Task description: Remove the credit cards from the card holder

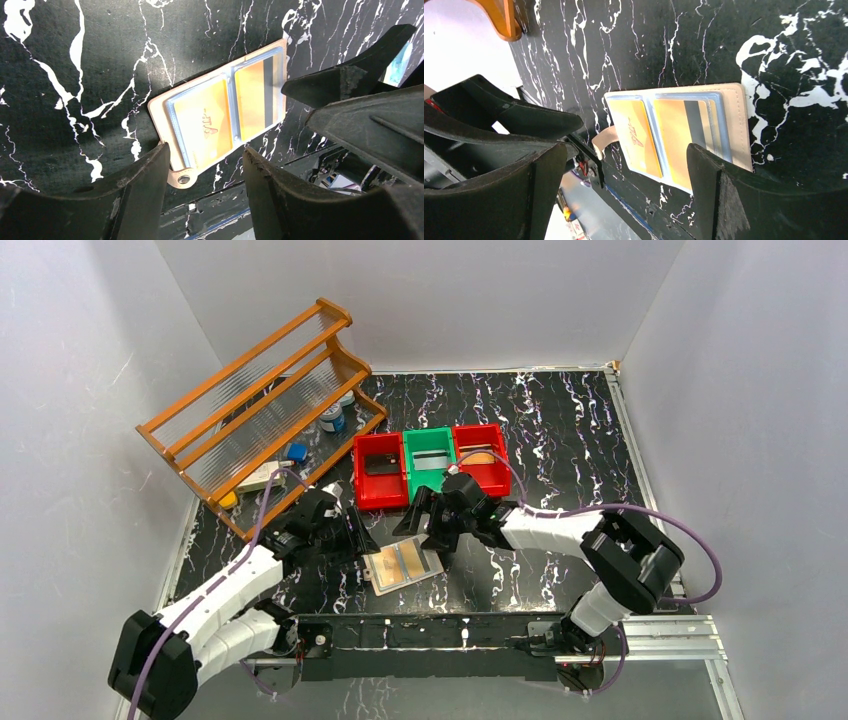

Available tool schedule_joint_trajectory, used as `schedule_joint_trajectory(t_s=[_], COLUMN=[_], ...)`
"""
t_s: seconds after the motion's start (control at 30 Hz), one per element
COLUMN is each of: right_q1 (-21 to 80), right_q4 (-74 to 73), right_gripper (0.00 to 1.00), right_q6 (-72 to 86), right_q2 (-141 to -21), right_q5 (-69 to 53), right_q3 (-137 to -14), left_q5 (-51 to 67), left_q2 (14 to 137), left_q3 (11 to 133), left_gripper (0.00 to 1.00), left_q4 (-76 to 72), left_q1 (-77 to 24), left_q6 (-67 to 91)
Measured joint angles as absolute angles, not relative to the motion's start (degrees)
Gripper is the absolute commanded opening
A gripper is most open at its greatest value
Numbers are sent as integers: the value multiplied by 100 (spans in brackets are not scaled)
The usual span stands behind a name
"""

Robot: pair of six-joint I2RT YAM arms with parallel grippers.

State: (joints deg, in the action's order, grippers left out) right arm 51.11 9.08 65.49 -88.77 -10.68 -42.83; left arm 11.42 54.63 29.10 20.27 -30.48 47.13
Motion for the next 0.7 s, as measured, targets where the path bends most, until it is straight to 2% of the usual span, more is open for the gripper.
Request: schedule_joint_trajectory(t_s=[0.33,0.53,0.7], right_q1=[5140,5304,5352], right_q4=[1525,1522,1459], right_gripper=[71,58,51], right_q6=[6602,6692,6685], right_q2=[-9242,-9636,-9644], right_q5=[-1643,-1802,-1811], right_q3=[-4226,-4250,-4307], left_q5=[1332,1684,1861], left_q2=[5280,5822,6173], left_q3=[2781,2738,2742], left_gripper=[51,44,38], left_q4=[1500,1236,1247], left_q1=[-3048,-3050,-3048], left_q6=[5175,5301,5133])
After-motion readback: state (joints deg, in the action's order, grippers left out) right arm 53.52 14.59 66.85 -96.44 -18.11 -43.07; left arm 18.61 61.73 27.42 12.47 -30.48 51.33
